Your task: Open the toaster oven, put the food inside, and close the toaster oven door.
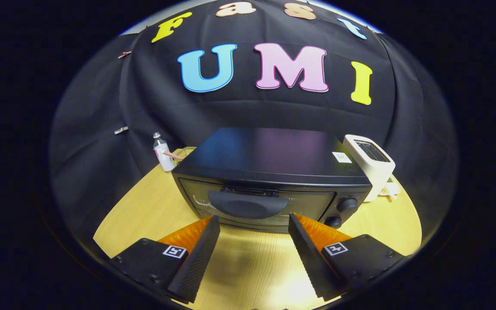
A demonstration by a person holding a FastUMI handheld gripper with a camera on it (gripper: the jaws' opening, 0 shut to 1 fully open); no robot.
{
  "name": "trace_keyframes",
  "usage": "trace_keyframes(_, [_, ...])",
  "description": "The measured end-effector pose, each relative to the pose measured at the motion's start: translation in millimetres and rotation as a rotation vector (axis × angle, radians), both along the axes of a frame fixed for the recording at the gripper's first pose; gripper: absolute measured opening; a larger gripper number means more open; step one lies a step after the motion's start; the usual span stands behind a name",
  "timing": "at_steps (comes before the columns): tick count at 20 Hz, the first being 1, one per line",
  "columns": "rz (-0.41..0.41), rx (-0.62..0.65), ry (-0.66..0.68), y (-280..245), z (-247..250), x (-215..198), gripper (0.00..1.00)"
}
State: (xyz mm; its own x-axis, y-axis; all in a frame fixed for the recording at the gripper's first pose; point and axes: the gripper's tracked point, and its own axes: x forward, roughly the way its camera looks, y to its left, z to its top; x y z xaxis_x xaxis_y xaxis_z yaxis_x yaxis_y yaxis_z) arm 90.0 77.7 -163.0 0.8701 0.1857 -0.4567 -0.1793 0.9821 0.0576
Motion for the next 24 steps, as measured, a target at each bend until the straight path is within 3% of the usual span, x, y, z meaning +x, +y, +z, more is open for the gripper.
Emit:
trace_keyframes(6, [-0.024,0.057,-0.135,-37,67,-25,0.99])
trace_keyframes(9, [-0.04,0.011,-0.241,-68,112,-29,0.99])
trace_keyframes(14, [-0.123,0.026,-0.416,-118,189,-56,0.99])
trace_keyframes(19, [-0.221,0.009,-0.471,-162,219,-84,0.98])
trace_keyframes(24, [-0.23,-0.016,-0.502,-163,238,-97,0.98])
